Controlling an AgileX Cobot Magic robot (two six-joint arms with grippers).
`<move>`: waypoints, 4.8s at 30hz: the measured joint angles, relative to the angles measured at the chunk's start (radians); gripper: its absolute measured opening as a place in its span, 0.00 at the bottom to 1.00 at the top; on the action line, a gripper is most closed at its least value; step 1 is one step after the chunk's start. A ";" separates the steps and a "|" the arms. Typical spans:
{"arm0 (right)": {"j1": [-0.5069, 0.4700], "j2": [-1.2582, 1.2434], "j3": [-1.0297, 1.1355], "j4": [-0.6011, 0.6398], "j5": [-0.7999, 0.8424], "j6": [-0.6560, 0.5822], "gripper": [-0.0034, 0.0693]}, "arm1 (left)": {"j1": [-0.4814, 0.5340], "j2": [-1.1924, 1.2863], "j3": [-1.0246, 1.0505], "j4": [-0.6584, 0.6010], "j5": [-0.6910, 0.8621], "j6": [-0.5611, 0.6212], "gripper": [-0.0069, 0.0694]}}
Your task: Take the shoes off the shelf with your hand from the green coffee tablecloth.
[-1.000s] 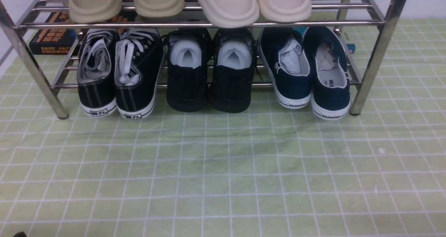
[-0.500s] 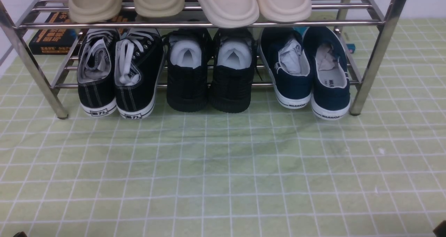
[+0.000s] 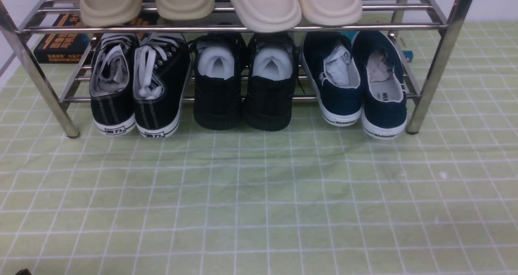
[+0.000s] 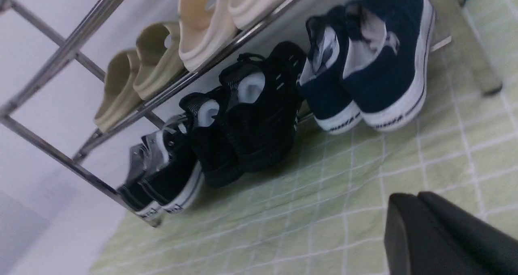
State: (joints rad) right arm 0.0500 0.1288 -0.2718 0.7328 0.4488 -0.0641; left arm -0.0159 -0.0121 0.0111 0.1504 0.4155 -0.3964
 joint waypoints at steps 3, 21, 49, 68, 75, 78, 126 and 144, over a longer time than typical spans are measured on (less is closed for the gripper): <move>0.000 0.148 -0.118 -0.130 0.077 -0.015 0.04 | 0.000 0.000 0.000 0.000 0.000 0.000 0.41; 0.227 1.246 -0.791 -0.180 0.408 -0.260 0.10 | 0.000 0.000 0.000 0.000 0.000 0.000 0.41; 0.394 1.795 -1.355 -0.691 0.191 0.116 0.59 | 0.000 0.000 0.000 0.000 0.000 0.000 0.41; 0.395 1.814 -1.393 -0.695 0.276 0.116 0.11 | 0.000 0.000 0.000 0.000 0.000 0.000 0.41; 0.400 1.690 -1.397 -0.617 0.361 0.111 0.11 | 0.000 0.000 0.000 0.000 0.000 0.000 0.41; 0.400 1.654 -1.400 -0.609 0.375 0.107 0.11 | 0.000 0.000 0.000 0.000 0.000 0.000 0.41; 0.470 1.480 -1.381 -0.393 0.812 0.047 0.11 | 0.000 0.000 0.000 0.000 -0.001 0.000 0.41; 1.025 1.474 -1.211 -0.727 0.710 0.549 0.11 | 0.000 0.000 0.000 0.000 -0.001 0.000 0.41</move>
State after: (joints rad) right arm 1.0752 1.6023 -1.4824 0.0053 1.1589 0.4851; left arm -0.0159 -0.0121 0.0111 0.1504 0.4147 -0.3964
